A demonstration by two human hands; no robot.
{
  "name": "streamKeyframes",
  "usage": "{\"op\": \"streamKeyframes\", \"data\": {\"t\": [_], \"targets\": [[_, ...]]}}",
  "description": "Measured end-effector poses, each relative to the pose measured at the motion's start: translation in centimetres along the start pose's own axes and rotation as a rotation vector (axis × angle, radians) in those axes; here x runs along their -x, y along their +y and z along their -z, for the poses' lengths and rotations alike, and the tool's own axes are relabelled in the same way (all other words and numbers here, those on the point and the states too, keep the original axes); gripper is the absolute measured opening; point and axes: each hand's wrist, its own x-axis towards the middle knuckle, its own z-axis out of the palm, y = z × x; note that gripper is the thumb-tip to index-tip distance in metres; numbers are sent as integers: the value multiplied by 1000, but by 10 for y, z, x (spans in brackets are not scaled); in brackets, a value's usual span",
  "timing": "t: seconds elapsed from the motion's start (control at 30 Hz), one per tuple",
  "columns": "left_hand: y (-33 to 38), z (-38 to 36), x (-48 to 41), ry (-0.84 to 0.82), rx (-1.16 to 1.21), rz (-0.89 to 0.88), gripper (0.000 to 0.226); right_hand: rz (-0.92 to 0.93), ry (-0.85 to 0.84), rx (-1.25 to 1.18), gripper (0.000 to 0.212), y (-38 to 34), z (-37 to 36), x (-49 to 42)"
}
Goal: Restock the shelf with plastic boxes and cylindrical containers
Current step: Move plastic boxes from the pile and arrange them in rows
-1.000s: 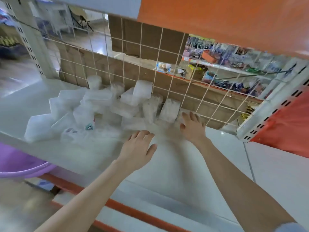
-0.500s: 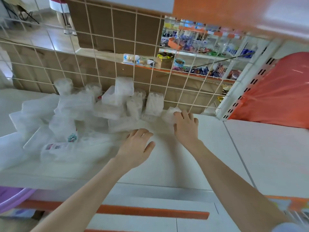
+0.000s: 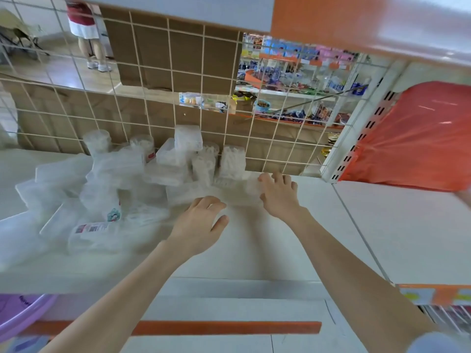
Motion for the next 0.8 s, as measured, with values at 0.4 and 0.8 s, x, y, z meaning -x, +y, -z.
{"op": "streamKeyframes", "data": {"t": [0.4,0.8], "targets": [[27,-11,2,-29,420,81,72,-263,-407,-1917,30,-20,11,70],[26,-11,14,102,385,152,79,-279,-483,-2058,26,-31,-3,87]]}}
